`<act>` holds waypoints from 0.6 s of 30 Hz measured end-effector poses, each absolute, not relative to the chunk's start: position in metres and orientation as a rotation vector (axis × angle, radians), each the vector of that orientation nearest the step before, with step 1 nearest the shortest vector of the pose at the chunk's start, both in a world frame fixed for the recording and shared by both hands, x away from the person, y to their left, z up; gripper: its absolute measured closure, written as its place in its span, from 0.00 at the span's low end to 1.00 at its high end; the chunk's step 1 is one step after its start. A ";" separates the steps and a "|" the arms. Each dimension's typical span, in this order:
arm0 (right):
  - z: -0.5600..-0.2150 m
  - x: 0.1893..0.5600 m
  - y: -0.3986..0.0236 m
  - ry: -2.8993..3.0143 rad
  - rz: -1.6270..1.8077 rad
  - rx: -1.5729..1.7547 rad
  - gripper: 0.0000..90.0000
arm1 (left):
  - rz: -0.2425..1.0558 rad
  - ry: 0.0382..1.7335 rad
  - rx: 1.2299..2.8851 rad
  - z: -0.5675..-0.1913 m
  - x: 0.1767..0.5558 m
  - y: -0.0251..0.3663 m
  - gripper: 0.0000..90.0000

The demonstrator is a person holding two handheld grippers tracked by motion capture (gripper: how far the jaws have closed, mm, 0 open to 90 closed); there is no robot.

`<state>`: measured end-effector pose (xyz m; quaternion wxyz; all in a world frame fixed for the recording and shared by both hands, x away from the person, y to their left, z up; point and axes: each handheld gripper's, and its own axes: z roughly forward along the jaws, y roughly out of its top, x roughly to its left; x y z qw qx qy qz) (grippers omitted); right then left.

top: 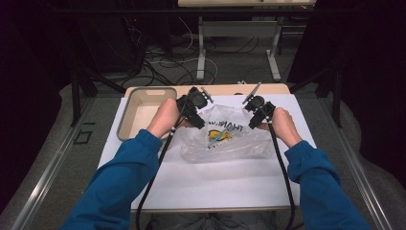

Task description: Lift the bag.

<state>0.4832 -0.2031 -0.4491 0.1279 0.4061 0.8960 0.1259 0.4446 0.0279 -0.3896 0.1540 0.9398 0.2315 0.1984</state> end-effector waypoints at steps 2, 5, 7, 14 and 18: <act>-0.449 0.482 -0.204 2.594 0.353 1.168 0.89 | 0.565 0.636 2.696 -0.391 0.441 0.019 0.36; -0.447 0.481 -0.205 2.581 0.344 1.169 0.97 | 0.558 0.618 2.739 -0.402 0.441 0.010 0.36; -0.446 0.482 -0.207 2.598 0.353 1.193 0.99 | 0.563 0.637 2.756 -0.415 0.441 0.007 0.35; -0.452 0.484 -0.209 2.601 0.343 1.208 1.00 | 0.659 0.681 2.806 -0.456 0.448 0.011 0.62; -0.447 0.483 -0.210 2.587 0.343 1.187 1.00 | 0.674 0.683 2.802 -0.455 0.452 0.020 1.00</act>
